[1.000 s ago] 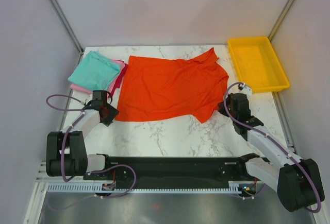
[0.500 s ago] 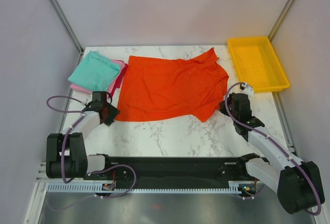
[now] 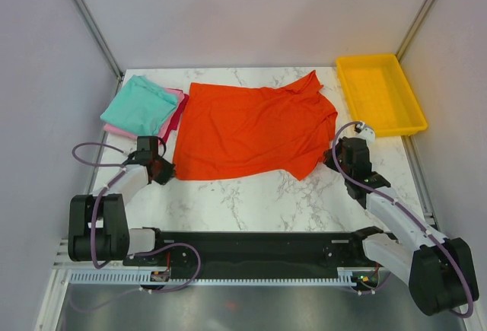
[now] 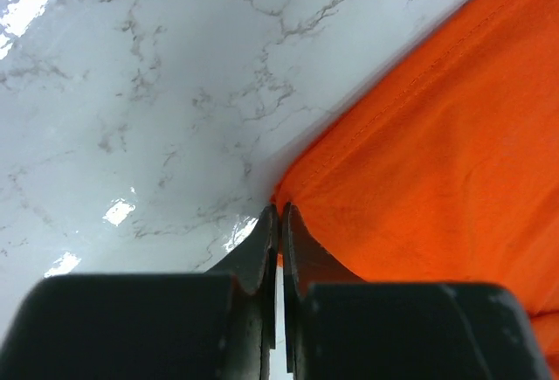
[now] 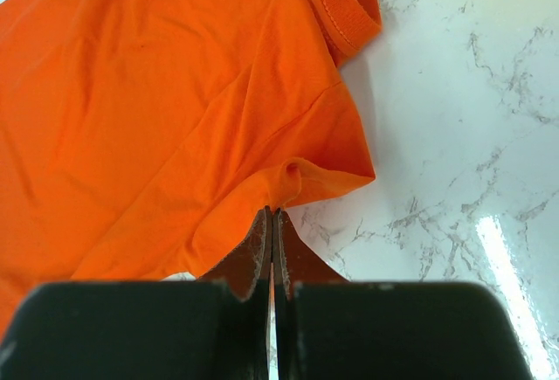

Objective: Fold and stack the t-shirts

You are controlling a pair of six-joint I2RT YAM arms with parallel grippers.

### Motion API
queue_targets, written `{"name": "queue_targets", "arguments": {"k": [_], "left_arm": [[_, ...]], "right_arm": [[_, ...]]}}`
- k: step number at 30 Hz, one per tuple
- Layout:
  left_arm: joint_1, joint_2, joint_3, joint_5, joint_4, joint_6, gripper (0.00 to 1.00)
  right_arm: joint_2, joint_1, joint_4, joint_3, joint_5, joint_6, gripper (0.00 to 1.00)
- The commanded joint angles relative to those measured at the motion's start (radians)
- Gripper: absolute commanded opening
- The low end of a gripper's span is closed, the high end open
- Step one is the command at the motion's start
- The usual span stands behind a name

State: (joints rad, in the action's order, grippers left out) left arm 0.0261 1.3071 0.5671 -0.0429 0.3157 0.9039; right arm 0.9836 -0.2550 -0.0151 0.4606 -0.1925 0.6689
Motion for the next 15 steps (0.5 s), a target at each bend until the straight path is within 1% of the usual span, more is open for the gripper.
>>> {"name": "queue_targets", "arguments": {"k": [1,4,5,7,8,11,12,14,15], "left_arm": [[0.000,-0.028,0.005,-0.008,0.003,-0.017,0.02],[0.000,-0.090,-0.004,-0.026,0.019,-0.014,0.02],[0.000,-0.144,-0.010,-0.040,0.026,-0.013,0.02],[0.001,-0.195,-0.015,-0.052,0.045,-0.010,0.02],[0.001,-0.234,-0.016,-0.058,0.052,-0.008,0.02],[0.001,-0.285,-0.018,-0.046,0.072,-0.007,0.02],[0.001,-0.308,-0.019,-0.037,0.075,-0.007,0.02],[0.001,-0.325,-0.021,-0.023,0.082,-0.008,0.02],[0.001,-0.334,-0.018,-0.023,0.088,-0.008,0.02]], "right_arm": [[-0.019,0.005,0.017,-0.005,-0.019,0.008,0.00],[-0.081,0.006,-0.023,-0.017,-0.035,0.009,0.00],[-0.101,0.005,-0.048,-0.029,-0.047,0.014,0.00],[-0.170,0.014,-0.080,-0.043,-0.079,0.027,0.00],[-0.193,0.017,-0.135,-0.051,-0.087,0.034,0.00],[-0.307,0.022,-0.255,-0.074,-0.081,0.057,0.00],[-0.382,0.022,-0.281,-0.085,-0.079,0.063,0.00],[-0.459,0.022,-0.357,-0.112,-0.062,0.072,0.00],[-0.527,0.020,-0.376,-0.117,-0.052,0.080,0.00]]}}
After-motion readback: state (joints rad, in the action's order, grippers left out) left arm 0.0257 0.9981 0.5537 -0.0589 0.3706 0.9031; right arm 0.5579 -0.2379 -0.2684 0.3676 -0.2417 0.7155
